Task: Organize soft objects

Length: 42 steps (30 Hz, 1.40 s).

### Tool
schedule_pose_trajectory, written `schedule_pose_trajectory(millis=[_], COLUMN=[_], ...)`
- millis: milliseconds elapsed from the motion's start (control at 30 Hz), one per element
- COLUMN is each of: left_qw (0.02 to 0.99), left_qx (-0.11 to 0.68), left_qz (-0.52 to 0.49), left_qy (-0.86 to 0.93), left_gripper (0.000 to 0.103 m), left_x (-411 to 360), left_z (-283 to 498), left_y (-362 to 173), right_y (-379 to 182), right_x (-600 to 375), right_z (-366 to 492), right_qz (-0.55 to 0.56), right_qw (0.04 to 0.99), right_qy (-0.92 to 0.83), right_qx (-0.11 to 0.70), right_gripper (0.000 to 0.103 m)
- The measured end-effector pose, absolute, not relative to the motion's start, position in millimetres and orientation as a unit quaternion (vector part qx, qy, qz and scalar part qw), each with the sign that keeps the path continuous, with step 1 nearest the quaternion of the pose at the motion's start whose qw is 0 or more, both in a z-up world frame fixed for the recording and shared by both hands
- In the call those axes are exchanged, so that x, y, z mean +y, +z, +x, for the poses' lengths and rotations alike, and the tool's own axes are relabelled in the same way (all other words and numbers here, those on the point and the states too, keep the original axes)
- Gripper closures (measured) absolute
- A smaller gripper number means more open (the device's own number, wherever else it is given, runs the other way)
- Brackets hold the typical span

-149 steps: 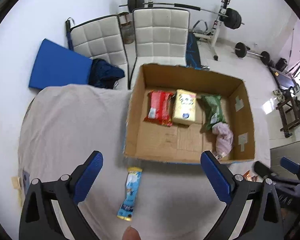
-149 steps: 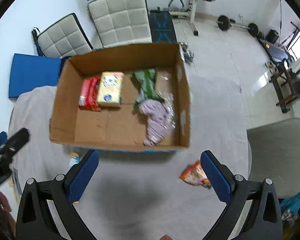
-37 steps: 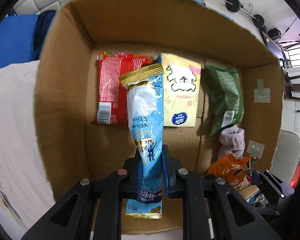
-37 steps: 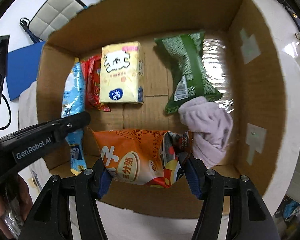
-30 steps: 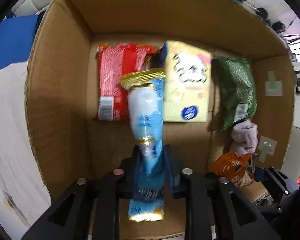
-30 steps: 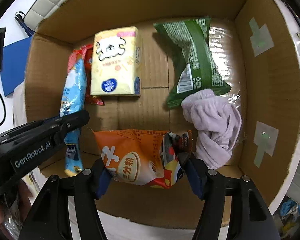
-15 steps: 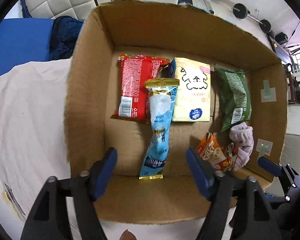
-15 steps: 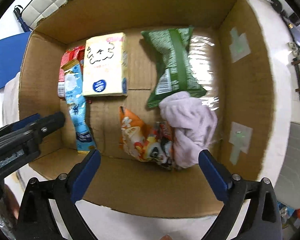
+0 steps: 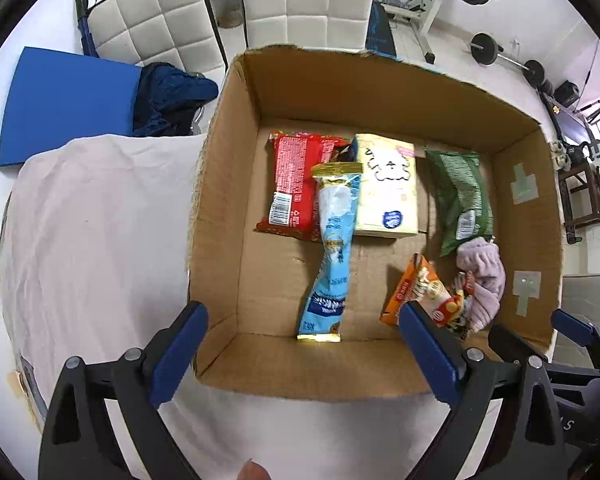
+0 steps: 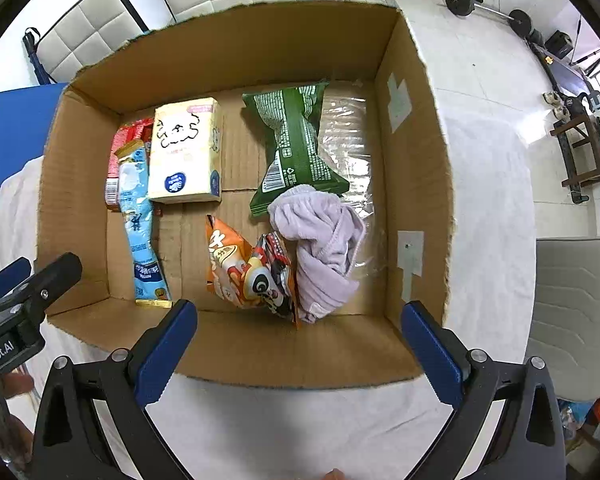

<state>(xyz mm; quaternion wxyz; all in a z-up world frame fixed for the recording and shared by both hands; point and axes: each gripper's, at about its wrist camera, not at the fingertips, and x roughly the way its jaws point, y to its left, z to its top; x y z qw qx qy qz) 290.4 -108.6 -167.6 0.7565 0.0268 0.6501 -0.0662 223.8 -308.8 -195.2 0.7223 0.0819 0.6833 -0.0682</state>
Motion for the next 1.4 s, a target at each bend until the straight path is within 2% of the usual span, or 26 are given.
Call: schedule_pose_trajectory(millis=[233,700,900,1133,1400], left_qw=[0.793,0.862,0.880,0.885,0.891], left_qx=[0.605,0.502,0.471,0.462,0.450], left_qz=[0.043,0.054,0.026,0.023,0.022], left_qy=[-0.055,-0.054,-0.049,-0.053,-0.049], left_gripper=[0.005,0.005,0.005,0.005,0.005], left_x=[-109,-111,-100,-96,-100], left_z=[262,138,102,76,68], left_y=[-121,13,60,85,88], right_y=[-150,0,60,113,125], right_x=[-304,-301,-300,-296,-294], right_z=[204,81,34,-13,-28], right_qz=[0.088,0.090,0.083,0.070,0.066], right_qw=[0.751,0.833,0.860,0.879,0.878], right_qy=[-0.066,-0.061,-0.061,-0.058,-0.058], right_qx=[0.651,0.542,0.500,0.469,0.470], right_gripper=[0.000,0.000,0.000,0.000,0.000])
